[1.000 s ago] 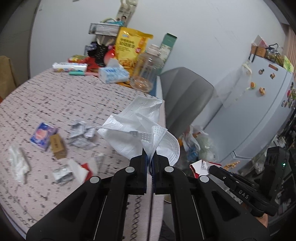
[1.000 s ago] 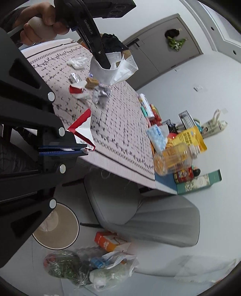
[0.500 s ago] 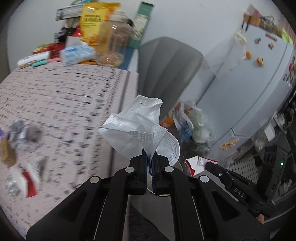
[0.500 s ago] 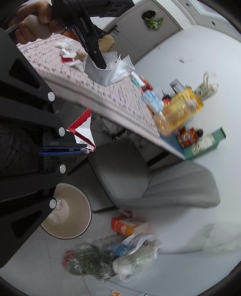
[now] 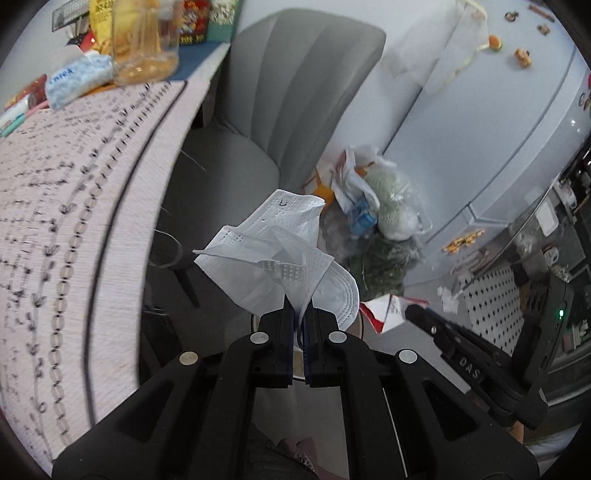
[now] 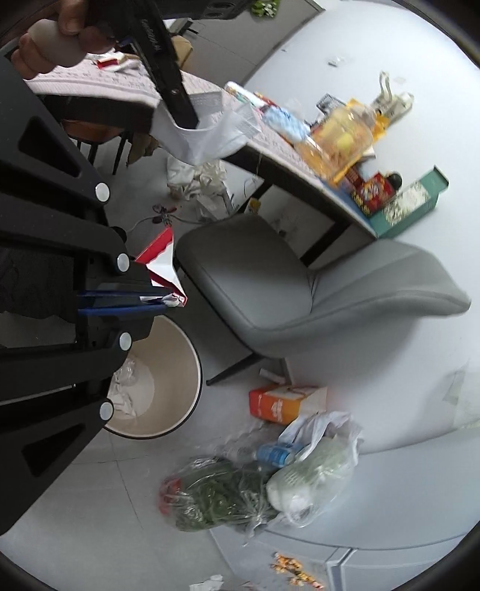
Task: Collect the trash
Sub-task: 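Carry both papers over the bin and open both grippers to drop them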
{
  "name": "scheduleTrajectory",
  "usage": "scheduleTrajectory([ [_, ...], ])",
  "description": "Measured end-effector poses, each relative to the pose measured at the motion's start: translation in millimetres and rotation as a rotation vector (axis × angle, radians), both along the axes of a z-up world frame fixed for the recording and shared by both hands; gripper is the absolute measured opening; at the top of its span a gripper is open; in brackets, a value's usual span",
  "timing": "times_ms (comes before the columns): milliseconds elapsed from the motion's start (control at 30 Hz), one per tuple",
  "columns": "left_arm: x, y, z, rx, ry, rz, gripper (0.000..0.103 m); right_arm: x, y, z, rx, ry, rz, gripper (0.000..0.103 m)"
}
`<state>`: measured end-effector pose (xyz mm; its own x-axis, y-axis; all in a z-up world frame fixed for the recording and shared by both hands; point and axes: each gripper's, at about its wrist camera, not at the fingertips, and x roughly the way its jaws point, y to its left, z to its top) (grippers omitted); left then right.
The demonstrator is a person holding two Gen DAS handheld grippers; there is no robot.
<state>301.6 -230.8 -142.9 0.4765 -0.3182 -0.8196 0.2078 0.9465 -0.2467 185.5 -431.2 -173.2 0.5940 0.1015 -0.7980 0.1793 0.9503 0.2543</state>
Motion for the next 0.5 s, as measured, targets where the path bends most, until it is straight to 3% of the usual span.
scheduleTrajectory([
  [33, 2.4, -2.1, -4.7, 0.003, 0.012, -0.004, 0.004, 4.2, -4.7, -7.7, 0.006, 0.012, -0.005, 0.011],
  [67, 4.4, -5.4, -10.4, 0.009, 0.026, -0.009, 0.004, 7.5, -9.3, -14.2, 0.019, 0.024, -0.01, 0.023],
  [100, 6.5, -6.6, -14.8, 0.013, 0.034, -0.012, 0.004, 8.7, -14.6, -20.4, 0.031, 0.034, -0.022, 0.056],
  [133, 8.1, -10.3, -20.8, 0.017, 0.046, -0.016, 0.004, 7.2, -21.3, -26.3, 0.032, 0.033, -0.047, 0.064],
  [433, 19.6, -45.6, -55.8, 0.016, 0.122, -0.089, 0.004, -17.1, -60.0, -44.1, 0.052, 0.069, -0.118, 0.063],
  [500, 22.1, -56.0, -59.3, 0.007, 0.12, -0.107, 0.012, -24.3, -67.4, -40.7, 0.055, 0.063, -0.132, 0.063],
])
